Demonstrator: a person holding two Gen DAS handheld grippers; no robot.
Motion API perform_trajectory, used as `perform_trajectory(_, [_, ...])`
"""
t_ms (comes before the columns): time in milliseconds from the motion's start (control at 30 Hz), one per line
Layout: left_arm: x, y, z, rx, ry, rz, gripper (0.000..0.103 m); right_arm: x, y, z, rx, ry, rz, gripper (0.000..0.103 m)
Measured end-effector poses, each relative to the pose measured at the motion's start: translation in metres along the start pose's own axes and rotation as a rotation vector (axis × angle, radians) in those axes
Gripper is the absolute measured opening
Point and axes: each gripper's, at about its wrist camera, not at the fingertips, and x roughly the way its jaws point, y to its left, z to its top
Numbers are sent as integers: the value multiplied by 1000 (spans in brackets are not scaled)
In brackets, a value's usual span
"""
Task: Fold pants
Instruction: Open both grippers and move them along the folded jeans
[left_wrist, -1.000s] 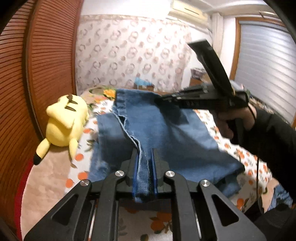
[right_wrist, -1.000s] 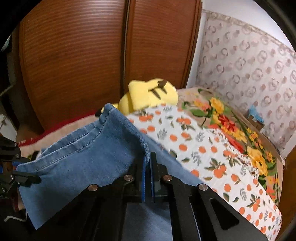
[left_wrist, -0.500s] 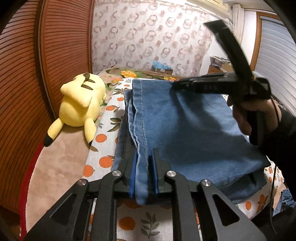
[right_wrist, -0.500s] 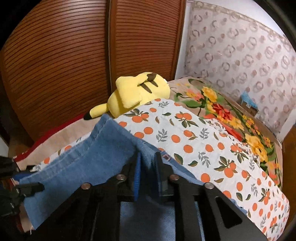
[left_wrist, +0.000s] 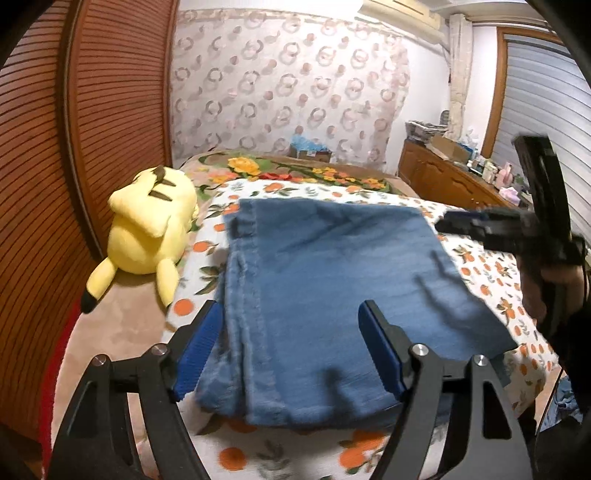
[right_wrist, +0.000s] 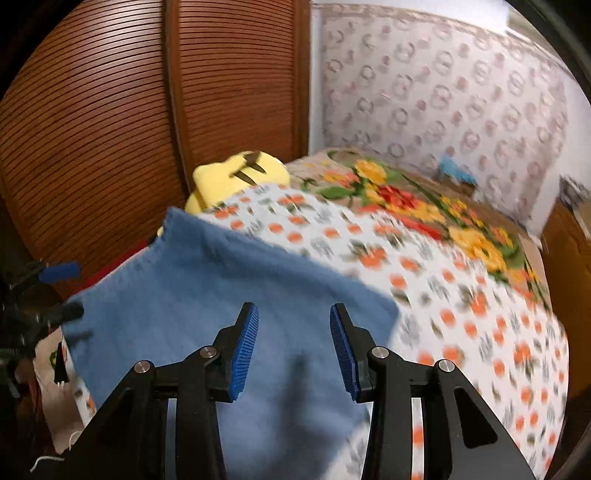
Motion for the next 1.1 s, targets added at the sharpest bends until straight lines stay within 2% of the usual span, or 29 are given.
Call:
perform_trajectory(200, [9,-30,3,51,20,-28,77,-22,-7,-32,61,22,-33,42])
perform_trajectory(367, [18,-51,-2,82,47,-52,77,-40,-3,-47,103,32,-20,42])
perform_trajectory(567, [24,-71,-7,131,71,-53,77,-50,8,-58,92,54,5,42])
perform_trajectory(800, [35,-79,-18,159,111,-41,77,-48,16,-72,116,73,40,45])
perform_trajectory(1100, [47,-78,-28,160,138,-34,77,-48,17,-79,163,88,24,49])
